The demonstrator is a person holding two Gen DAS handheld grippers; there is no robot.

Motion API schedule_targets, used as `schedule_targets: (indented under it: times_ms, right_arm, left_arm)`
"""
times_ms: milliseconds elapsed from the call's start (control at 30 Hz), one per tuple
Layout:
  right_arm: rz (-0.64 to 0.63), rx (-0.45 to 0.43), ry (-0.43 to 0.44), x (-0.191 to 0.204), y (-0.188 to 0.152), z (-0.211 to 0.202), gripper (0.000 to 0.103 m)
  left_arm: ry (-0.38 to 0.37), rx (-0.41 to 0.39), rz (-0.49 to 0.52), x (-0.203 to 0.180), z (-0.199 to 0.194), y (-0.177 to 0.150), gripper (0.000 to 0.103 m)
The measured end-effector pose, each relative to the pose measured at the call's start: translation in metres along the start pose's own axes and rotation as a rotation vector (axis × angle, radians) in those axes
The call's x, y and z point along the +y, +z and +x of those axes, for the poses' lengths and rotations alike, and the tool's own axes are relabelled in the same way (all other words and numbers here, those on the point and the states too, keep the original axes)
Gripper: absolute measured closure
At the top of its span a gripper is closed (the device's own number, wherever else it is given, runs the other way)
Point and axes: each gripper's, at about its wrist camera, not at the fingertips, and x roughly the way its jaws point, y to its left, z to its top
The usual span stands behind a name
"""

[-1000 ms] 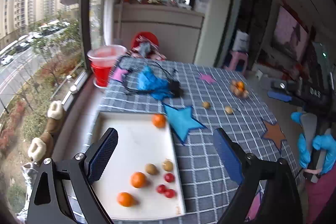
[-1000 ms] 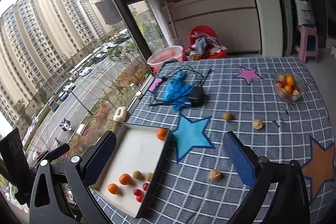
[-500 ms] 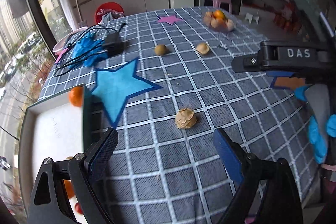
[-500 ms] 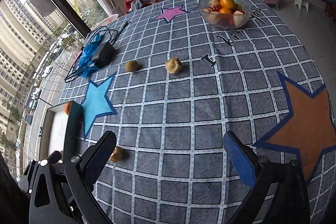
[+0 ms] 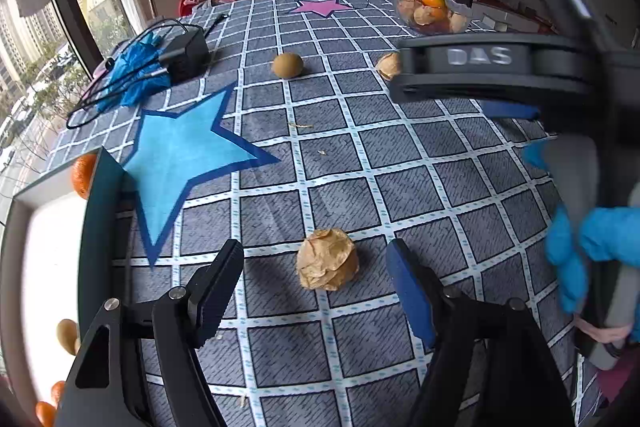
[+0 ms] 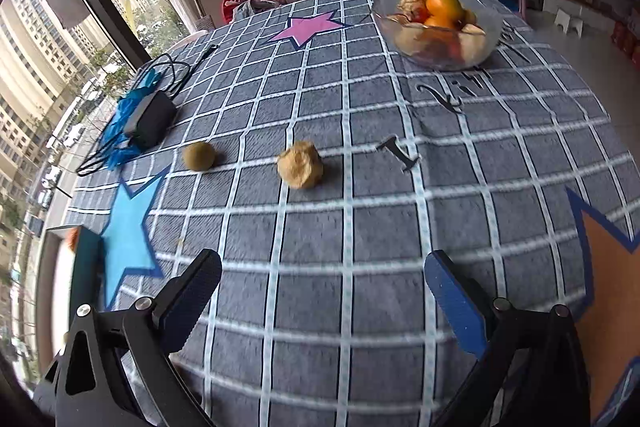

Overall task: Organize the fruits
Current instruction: 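Grasp a crumpled tan husk fruit with the left tool while the right tool grasps another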

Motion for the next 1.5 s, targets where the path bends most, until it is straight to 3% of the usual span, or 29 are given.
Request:
schedule_targets:
  times_ms: [367,433,567,600,633,667,700,967,1500]
  right_arm:
    - [-0.084,-0.060,-0.115,0.022,0.021,0.030,0.003]
    - [-0.121,-0.079,-0.162,0.028,0.021,0.031,0.027]
    - [-0.184,-0.097,-0.154,0.039,0.018,0.028,0.057]
    - [-0.203,-0.097,-0.155,0.042,0.016,0.027,0.071]
    - [-0.211,-0.096,-0.147,0.043,0.014,0.027,0.075]
    - [-0.215,-0.098,-0.132,0.043,0.011,0.024,0.075]
    - [-0.217,-0.095,-0.121,0.043,0.008,0.023,0.075]
    - [-0.182,-0.076,-0.013,0.023,-0.031,-0.019,0.075]
    - [-0.146,-0.111,0.084,0.020,-0.090,-0.102,0.075]
  left_arm:
    - [0.000,-0.042,-0.002,-0.005,0.003,0.000,0.026]
    - [-0.004,-0.045,-0.006,-0.004,0.004,0.001,0.026]
    - [-0.008,-0.056,-0.005,-0.004,0.004,-0.001,0.030]
    - [-0.021,-0.058,-0.007,-0.005,0.002,-0.002,0.039]
    - [-0.023,-0.059,-0.008,-0.005,0.001,-0.002,0.053]
    - [-0.028,-0.060,-0.008,-0.005,-0.001,-0.003,0.062]
    - [-0.038,-0.060,-0.008,-0.004,-0.002,-0.003,0.077]
    - [-0.118,-0.056,-0.055,0.011,-0.019,-0.024,0.077]
    - [-0.122,-0.149,-0.062,0.030,-0.086,-0.057,0.077]
